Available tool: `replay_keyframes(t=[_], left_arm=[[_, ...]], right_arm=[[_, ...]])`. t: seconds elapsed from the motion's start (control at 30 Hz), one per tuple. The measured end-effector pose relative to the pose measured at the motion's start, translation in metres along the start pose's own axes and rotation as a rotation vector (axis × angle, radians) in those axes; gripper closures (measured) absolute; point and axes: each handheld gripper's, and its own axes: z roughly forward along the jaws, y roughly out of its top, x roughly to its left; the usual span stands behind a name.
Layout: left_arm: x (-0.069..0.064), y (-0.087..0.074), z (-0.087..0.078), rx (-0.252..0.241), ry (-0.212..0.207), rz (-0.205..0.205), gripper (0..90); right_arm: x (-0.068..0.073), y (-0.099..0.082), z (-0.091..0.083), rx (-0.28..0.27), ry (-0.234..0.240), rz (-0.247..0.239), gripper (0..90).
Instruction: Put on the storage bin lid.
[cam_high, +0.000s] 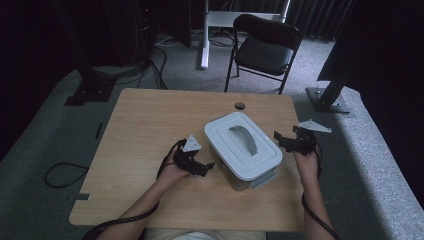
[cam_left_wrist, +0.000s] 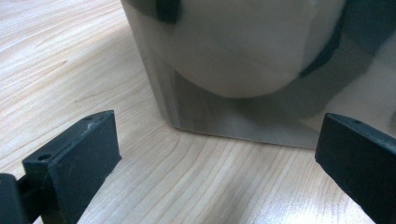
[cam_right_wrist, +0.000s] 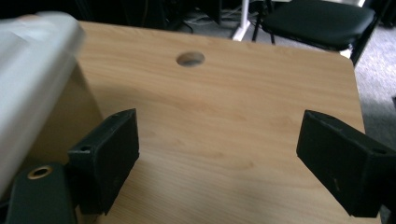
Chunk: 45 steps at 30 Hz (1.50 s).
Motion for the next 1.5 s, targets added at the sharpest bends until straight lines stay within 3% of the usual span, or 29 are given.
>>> replay_keyframes(t=[0.17,0.27,0.33,0.5,0.7,0.9,1.07,1.23,1.5], left_arm=[[0.001,0.002,0.002,-0.006,0.006,-0.009,0.5],[0.001,0.004,0.003,-0.002,0.013,-0.020,0.5],[0.001,0.005,0.004,-0.001,0.021,-0.023,0.5],[0.001,0.006,0.006,0.004,0.020,-0.024,0.5],[0.001,0.008,0.005,-0.002,0.022,-0.029,0.5],[0.006,0.004,0.003,0.025,0.033,-0.023,0.5],[0.014,0.001,-0.004,0.034,0.065,-0.024,0.5],[0.021,-0.003,-0.011,0.049,0.086,-0.031,0.5],[0.032,-0.011,-0.021,0.051,0.104,-0.061,0.5]], right_arm=[[-0.004,-0.021,0.013,0.048,0.001,0.007,12.8],[-0.003,-0.032,0.018,0.045,-0.005,0.009,12.8],[0.000,-0.038,0.020,0.043,0.017,0.020,12.8],[0.014,-0.048,0.025,0.087,0.070,-0.017,12.8],[0.020,-0.053,0.024,0.094,0.093,0.005,15.3],[0.032,-0.055,0.020,0.100,0.134,-0.019,15.4],[0.049,-0.060,0.016,0.097,0.204,-0.020,15.9],[0.068,-0.060,0.012,0.084,0.184,-0.057,16.3],[0.084,-0.059,0.015,0.091,0.235,-0.053,17.2]])
